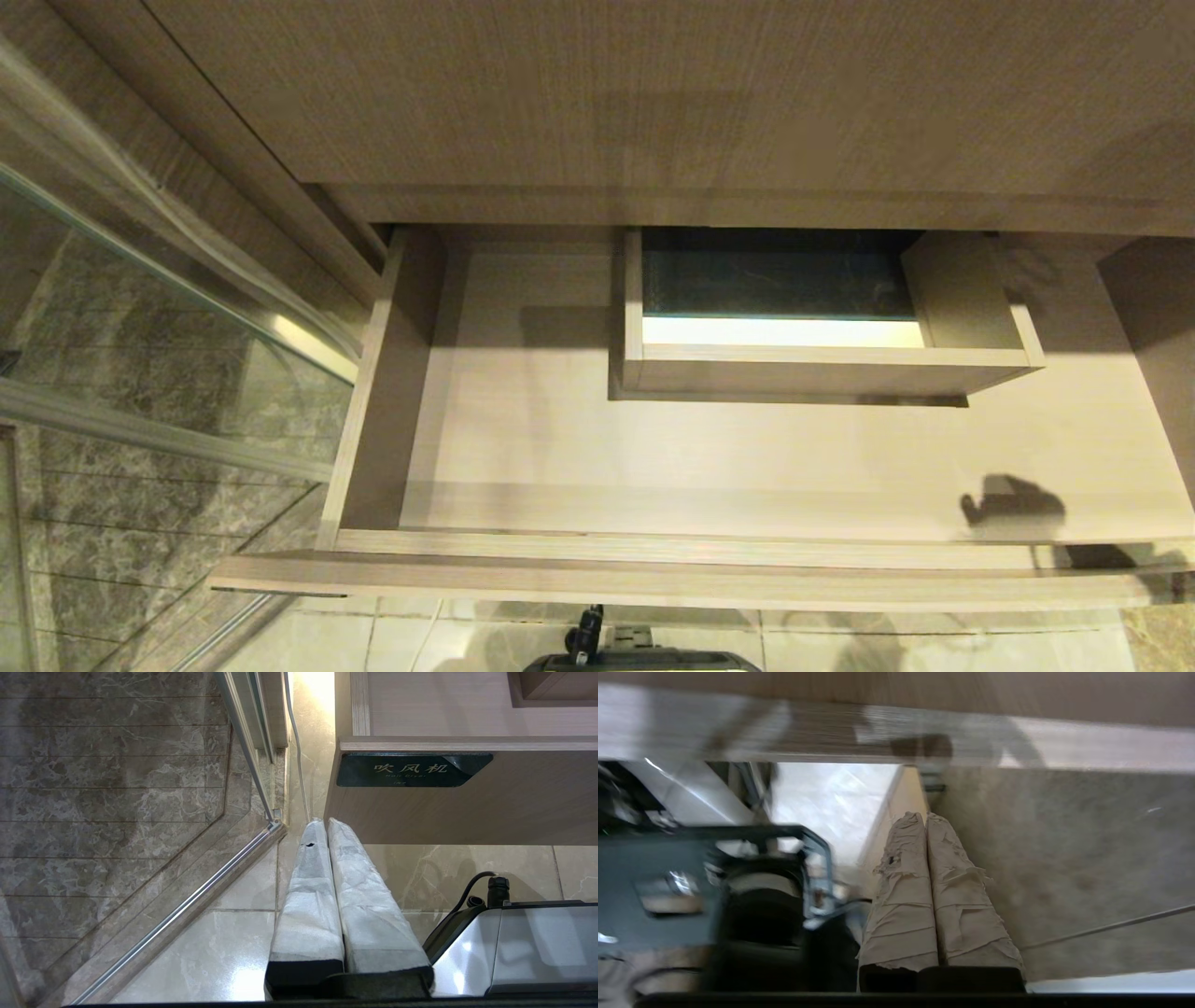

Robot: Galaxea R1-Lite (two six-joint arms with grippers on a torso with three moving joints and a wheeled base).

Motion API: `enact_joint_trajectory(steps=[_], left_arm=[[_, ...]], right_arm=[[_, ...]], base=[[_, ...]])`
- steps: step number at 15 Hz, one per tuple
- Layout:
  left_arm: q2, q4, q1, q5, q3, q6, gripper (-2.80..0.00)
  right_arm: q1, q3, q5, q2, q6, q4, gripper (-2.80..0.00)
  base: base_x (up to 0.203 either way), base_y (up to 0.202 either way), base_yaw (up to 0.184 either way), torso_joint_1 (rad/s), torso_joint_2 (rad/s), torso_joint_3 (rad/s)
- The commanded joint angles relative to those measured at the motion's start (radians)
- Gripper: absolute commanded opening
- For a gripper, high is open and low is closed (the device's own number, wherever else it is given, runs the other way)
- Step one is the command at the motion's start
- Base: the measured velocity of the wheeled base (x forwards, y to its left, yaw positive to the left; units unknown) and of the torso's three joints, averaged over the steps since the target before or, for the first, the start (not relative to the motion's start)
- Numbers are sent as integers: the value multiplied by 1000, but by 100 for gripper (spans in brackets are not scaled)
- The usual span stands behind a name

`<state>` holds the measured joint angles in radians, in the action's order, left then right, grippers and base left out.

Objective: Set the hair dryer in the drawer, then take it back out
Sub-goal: Close the drawer

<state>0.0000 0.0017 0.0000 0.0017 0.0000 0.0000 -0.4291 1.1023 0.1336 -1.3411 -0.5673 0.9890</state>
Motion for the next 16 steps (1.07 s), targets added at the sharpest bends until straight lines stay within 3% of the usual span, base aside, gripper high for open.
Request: enact_joint_trajectory(steps=[1,6,16], left_arm=[[-1,0,0,0,2,0,-280],[0,0,0,0,0,0,-280],[0,0,0,0,2,0,-280]], right_arm=[[0,5,3,-46,-29,11,-280],[1,4,34,-103,-33,82,-280],[10,40,29,-192,-31,-12,-280]], base=[[0,0,0,0,0,0],[0,0,0,0,0,0],[0,0,0,0,0,0]])
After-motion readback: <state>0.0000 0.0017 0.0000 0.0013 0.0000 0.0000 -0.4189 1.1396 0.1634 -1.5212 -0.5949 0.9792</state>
